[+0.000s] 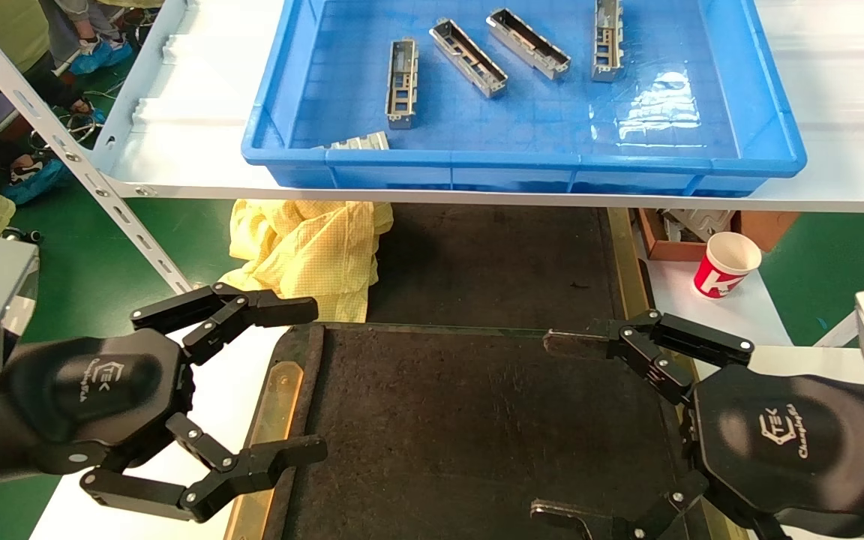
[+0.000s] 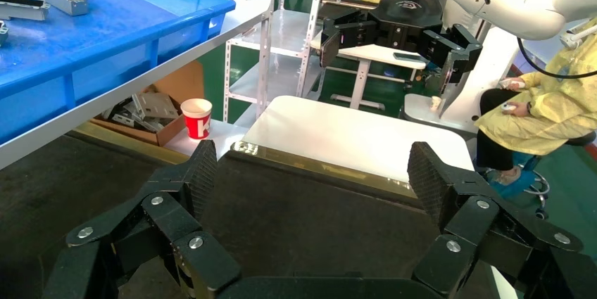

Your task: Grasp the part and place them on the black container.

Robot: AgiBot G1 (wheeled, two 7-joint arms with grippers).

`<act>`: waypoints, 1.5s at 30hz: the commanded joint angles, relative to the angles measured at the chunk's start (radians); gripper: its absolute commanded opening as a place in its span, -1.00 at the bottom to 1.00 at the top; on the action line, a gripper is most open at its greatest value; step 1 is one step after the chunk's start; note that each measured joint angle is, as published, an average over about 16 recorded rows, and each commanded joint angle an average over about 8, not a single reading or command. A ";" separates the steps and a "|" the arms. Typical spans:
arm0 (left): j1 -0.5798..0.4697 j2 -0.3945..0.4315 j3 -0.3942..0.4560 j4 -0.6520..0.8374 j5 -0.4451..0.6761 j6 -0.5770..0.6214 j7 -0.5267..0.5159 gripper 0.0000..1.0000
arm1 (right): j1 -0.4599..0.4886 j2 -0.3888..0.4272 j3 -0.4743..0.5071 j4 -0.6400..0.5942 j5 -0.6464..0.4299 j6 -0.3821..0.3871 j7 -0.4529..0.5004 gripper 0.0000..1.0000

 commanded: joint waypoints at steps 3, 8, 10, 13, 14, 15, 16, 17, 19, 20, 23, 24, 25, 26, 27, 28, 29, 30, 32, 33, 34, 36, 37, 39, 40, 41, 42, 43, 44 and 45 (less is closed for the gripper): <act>0.000 0.000 0.000 0.000 0.000 0.000 0.000 1.00 | 0.000 0.000 0.000 0.000 0.000 0.000 0.000 1.00; 0.000 0.000 0.000 0.000 0.000 0.000 0.000 1.00 | 0.000 0.000 0.000 0.000 0.000 0.000 0.000 1.00; 0.000 0.000 0.000 0.000 0.000 0.000 0.000 1.00 | 0.000 0.000 0.000 0.000 0.000 0.000 0.000 1.00; 0.000 0.000 0.000 0.000 0.000 0.000 0.000 1.00 | 0.000 0.000 0.000 0.000 0.000 0.000 0.000 1.00; 0.000 0.000 0.000 0.000 0.000 0.000 0.000 1.00 | 0.000 0.000 0.000 0.000 0.000 0.000 0.000 1.00; 0.000 0.000 0.000 0.000 0.000 0.000 0.000 1.00 | 0.000 0.000 0.000 0.000 0.000 0.000 0.000 1.00; 0.000 0.000 0.000 0.000 0.000 0.000 0.000 1.00 | 0.000 0.000 0.000 0.000 0.000 0.000 0.000 1.00; 0.000 0.000 0.000 0.000 0.000 0.000 0.000 1.00 | 0.000 0.000 0.000 0.000 0.000 0.000 0.000 1.00; 0.000 0.000 0.000 0.000 0.000 0.000 0.000 1.00 | 0.000 0.000 0.000 0.000 0.000 0.000 0.000 1.00; 0.000 0.000 0.000 0.000 0.000 0.000 0.000 1.00 | 0.000 0.000 0.000 0.000 0.000 0.000 0.000 1.00; 0.000 0.000 0.000 0.000 0.000 0.000 0.000 1.00 | 0.000 0.000 0.000 0.000 0.000 0.000 0.000 1.00; 0.000 0.000 0.000 0.000 0.000 0.000 0.000 1.00 | 0.000 0.000 0.000 0.000 0.000 0.000 0.000 1.00; 0.000 0.000 0.000 0.000 0.000 0.000 0.000 1.00 | 0.000 0.000 0.000 0.000 0.000 0.000 0.000 1.00; 0.000 0.000 0.000 0.000 0.000 0.000 0.000 1.00 | 0.000 0.000 0.000 0.000 0.000 0.000 0.000 1.00; 0.000 0.000 0.000 0.000 0.000 0.000 0.000 1.00 | 0.000 0.000 0.000 0.000 0.000 0.000 0.000 1.00; 0.000 0.000 0.000 0.000 0.000 0.000 0.000 1.00 | 0.000 0.000 0.000 0.000 0.000 0.000 0.000 1.00; 0.000 0.000 0.000 0.000 0.000 0.000 0.000 1.00 | 0.000 0.000 0.000 0.000 0.000 0.000 0.000 1.00; 0.000 0.000 0.000 0.000 0.000 0.000 0.000 1.00 | 0.000 0.000 0.000 0.000 0.000 0.000 0.000 1.00; 0.000 0.000 0.000 0.000 0.000 0.000 0.000 1.00 | 0.000 0.000 0.000 0.000 0.000 0.000 0.000 1.00; 0.000 0.000 0.000 0.000 0.000 0.000 0.000 1.00 | 0.000 0.000 0.000 0.000 0.000 0.000 0.000 1.00; 0.000 0.000 0.000 0.000 0.000 0.000 0.000 1.00 | 0.000 0.000 0.000 0.000 0.000 0.000 0.000 1.00; 0.000 0.000 0.000 0.000 0.000 0.000 0.000 1.00 | 0.000 0.000 0.000 0.000 0.000 0.000 0.000 1.00; 0.000 0.000 0.000 0.000 0.000 0.000 0.000 1.00 | 0.000 0.000 0.000 0.000 0.000 0.000 0.000 1.00; 0.000 0.000 0.000 0.000 0.000 0.000 0.000 1.00 | 0.000 0.000 0.000 0.000 0.000 0.000 0.000 1.00; 0.000 0.000 0.000 0.000 0.000 0.000 0.000 1.00 | 0.000 0.000 0.000 0.000 0.000 0.000 0.000 1.00; 0.000 0.000 0.000 0.000 0.000 0.000 0.000 1.00 | 0.000 0.000 0.000 0.000 0.000 0.000 0.000 1.00; 0.000 0.000 0.000 0.000 0.000 0.000 0.000 1.00 | 0.000 0.000 0.000 0.000 0.000 0.000 0.000 1.00; 0.000 0.000 0.000 0.000 0.000 0.000 0.000 1.00 | 0.000 0.000 0.000 0.000 0.000 0.000 0.000 1.00; 0.000 0.000 0.000 0.000 0.000 0.000 0.000 1.00 | 0.000 0.000 0.000 0.000 0.000 0.000 0.000 1.00; 0.000 0.000 0.000 0.000 0.000 0.000 0.000 0.97 | 0.000 0.000 0.000 0.000 0.000 0.000 0.000 1.00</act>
